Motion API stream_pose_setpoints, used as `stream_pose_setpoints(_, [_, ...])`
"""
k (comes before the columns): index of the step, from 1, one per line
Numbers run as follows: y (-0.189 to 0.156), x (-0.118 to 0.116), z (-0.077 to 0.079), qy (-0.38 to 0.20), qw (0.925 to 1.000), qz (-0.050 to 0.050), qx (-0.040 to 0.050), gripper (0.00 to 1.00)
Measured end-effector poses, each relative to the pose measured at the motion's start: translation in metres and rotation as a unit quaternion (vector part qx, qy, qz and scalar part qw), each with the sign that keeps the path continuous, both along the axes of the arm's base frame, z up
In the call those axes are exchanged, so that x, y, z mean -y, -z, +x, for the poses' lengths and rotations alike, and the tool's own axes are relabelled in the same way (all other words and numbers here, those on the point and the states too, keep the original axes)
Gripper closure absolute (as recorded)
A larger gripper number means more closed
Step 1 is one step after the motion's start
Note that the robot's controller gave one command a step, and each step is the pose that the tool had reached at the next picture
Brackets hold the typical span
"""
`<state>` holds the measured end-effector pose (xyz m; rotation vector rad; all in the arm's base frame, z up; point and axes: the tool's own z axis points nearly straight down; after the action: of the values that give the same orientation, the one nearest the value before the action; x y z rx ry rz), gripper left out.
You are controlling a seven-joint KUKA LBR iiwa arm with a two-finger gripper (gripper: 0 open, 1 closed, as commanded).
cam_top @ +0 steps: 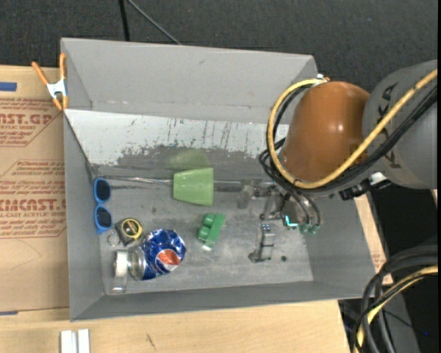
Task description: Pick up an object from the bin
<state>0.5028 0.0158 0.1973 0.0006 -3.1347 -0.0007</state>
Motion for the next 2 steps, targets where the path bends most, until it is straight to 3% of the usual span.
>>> stream_pose_setpoints(1, [0.1289,-0.0302,0.0240,0.062,0.9980,0.001,0.0070,0.00])
stream_pose_setpoints(2, [0.1250,-0.0303,0.0247,0.062,0.9981,0.001,0.0067,1.00])
